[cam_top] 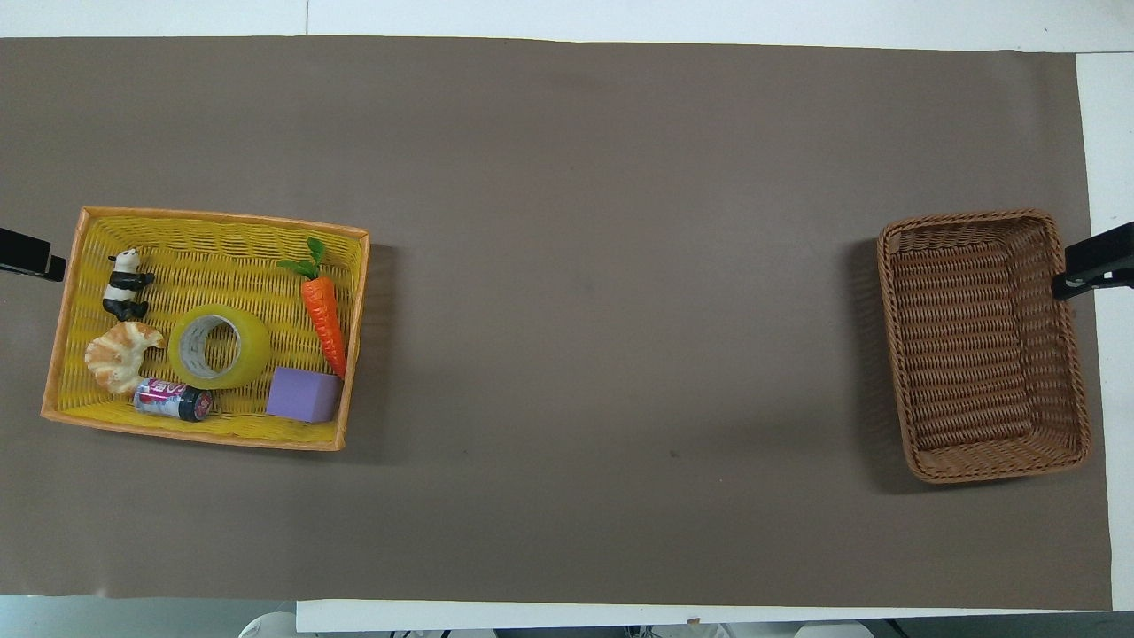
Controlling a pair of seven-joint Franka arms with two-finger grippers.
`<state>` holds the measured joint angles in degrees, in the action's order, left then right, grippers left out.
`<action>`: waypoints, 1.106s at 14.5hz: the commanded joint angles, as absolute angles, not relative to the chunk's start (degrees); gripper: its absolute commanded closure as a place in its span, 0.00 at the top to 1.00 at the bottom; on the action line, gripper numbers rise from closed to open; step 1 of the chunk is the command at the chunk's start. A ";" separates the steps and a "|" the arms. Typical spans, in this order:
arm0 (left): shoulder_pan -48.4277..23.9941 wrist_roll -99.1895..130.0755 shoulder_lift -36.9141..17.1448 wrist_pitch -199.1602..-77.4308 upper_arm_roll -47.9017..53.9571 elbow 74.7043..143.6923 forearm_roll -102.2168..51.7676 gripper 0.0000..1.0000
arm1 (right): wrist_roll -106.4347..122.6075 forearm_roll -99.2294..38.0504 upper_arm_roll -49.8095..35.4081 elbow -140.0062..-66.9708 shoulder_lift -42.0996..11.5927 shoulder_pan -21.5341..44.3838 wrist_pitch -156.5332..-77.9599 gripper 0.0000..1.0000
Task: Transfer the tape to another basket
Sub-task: 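Reach the left gripper down to the yellow tape roll in the tray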
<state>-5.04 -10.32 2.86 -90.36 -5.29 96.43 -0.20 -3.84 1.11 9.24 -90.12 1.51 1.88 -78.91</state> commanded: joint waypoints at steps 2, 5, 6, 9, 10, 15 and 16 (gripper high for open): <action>-5.45 -10.90 3.34 -91.14 -6.15 96.77 -0.35 1.00 | -2.81 1.05 8.88 -91.85 2.90 1.41 -79.72 1.00; -5.36 -10.28 4.39 -90.88 -6.41 99.47 -0.35 1.00 | -2.81 1.05 8.88 -91.85 2.90 1.41 -79.72 1.00; -5.36 -10.20 5.70 -91.40 -6.42 102.10 -0.35 1.00 | -2.81 1.05 8.88 -91.85 2.90 1.41 -79.72 1.00; -5.36 -9.93 11.23 -100.33 -6.42 114.73 -0.35 1.00 | -2.81 1.05 8.88 -91.85 2.90 1.49 -79.72 1.00; -5.36 -9.84 12.38 -104.90 -6.42 119.40 -0.35 1.00 | -2.81 1.05 8.88 -91.85 2.90 1.41 -79.72 1.00; -6.24 -2.37 11.87 -116.78 -5.98 130.50 -0.26 1.00 | -2.81 1.05 8.88 -91.85 2.90 1.41 -79.72 1.00; -6.24 -2.37 11.60 -118.72 -5.98 132.26 -0.26 1.00 | -2.81 1.05 8.88 -91.85 2.90 1.41 -79.72 1.00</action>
<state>-5.29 -4.20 10.00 -113.93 -5.59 127.50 -0.20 -3.84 1.11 9.24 -90.12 1.51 1.88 -78.91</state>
